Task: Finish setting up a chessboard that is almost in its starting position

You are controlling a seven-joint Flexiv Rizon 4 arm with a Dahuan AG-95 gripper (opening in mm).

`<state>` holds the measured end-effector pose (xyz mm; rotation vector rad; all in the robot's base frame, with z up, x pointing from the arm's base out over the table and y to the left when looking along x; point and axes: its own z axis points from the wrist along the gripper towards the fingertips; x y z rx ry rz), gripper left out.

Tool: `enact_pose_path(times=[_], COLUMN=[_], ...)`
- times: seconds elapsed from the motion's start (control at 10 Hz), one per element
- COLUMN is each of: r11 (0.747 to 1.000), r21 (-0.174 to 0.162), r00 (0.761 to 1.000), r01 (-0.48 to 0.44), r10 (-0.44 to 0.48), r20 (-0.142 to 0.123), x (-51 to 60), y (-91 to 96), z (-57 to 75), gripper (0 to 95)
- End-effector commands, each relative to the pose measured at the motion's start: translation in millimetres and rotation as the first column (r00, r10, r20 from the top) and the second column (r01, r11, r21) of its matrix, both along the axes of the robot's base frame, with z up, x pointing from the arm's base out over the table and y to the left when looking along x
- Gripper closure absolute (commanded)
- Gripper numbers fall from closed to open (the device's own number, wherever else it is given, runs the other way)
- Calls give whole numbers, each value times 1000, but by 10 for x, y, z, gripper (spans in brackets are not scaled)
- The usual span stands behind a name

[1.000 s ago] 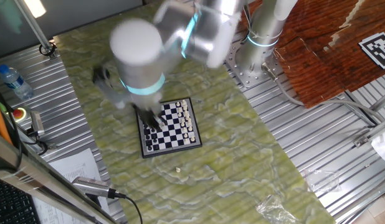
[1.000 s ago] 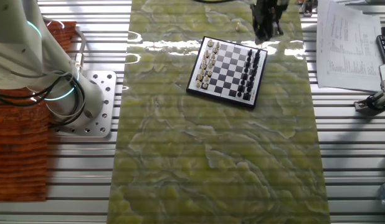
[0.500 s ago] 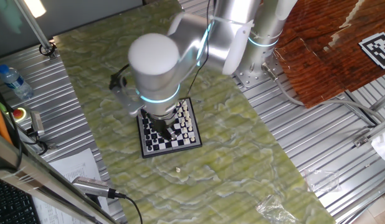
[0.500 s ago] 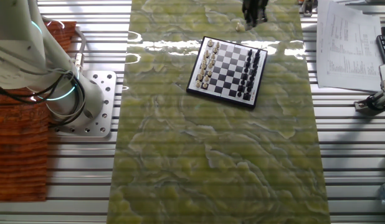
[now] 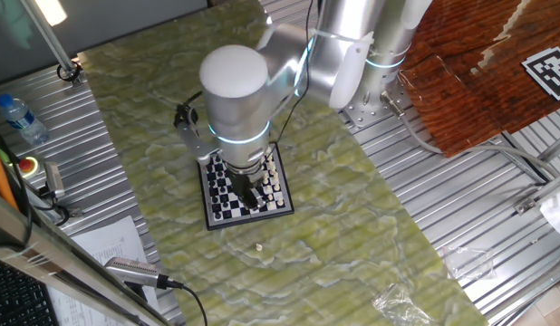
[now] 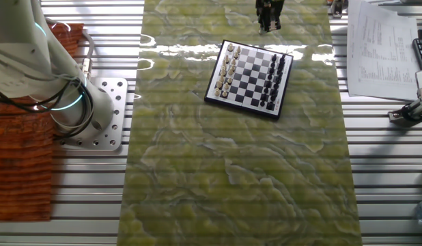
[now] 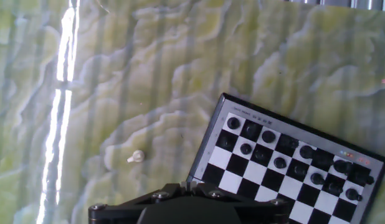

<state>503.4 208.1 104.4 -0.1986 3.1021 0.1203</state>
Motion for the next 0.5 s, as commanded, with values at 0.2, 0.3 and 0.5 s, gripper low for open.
enact_pose_path(times=[0.2, 0.3, 0.5], r11=[988, 992, 995], r21=[-93, -83, -79], r00=[992, 995, 998], r01=[-123, -98, -60], r10=[123, 98, 60], r20=[-10, -7, -1], x=[-1, -45, -98], y=[-2, 113, 369], z=[7, -56, -146], gripper=[760, 760, 760])
